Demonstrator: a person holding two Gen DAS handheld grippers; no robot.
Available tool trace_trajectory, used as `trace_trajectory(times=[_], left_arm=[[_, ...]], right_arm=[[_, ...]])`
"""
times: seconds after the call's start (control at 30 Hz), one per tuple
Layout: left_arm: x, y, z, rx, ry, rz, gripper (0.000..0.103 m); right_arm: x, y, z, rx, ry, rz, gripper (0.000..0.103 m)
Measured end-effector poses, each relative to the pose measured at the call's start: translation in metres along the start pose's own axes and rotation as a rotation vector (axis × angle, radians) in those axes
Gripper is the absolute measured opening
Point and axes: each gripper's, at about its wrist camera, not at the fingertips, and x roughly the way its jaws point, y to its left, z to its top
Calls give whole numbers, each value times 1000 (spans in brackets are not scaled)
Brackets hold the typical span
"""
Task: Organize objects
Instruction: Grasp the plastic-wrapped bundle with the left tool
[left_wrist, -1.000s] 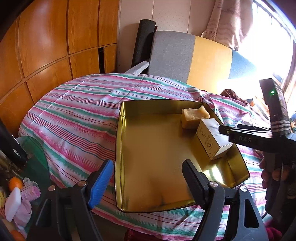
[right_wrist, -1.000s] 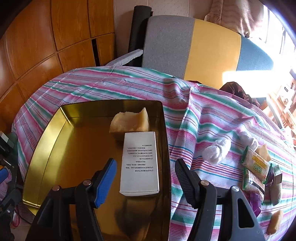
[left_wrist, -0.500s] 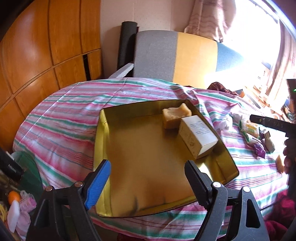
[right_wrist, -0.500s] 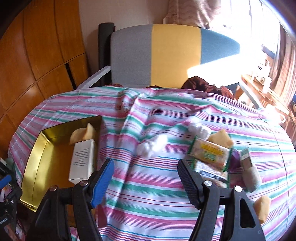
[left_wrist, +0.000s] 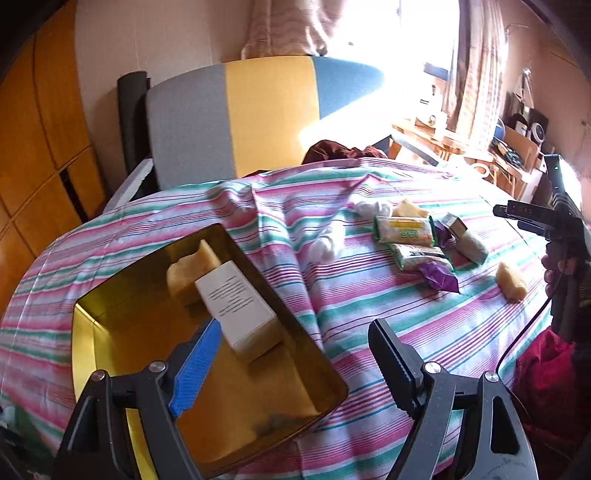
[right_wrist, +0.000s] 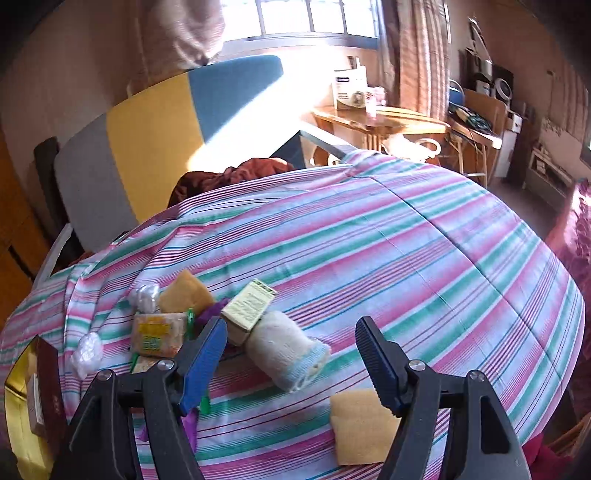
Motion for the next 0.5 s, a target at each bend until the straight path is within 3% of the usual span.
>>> trace_trajectory(times=[0.1, 0.23, 0.5], left_arm=[[19, -20, 16, 49, 29, -9, 82], [59, -32, 44, 88, 92, -7, 79], [146, -39, 82, 116, 203, 3, 75]], right_arm=[[12, -30, -2, 117, 48, -14, 73], [10, -50, 1, 221, 48, 43, 73], [6, -40, 2, 215, 72, 137, 73]])
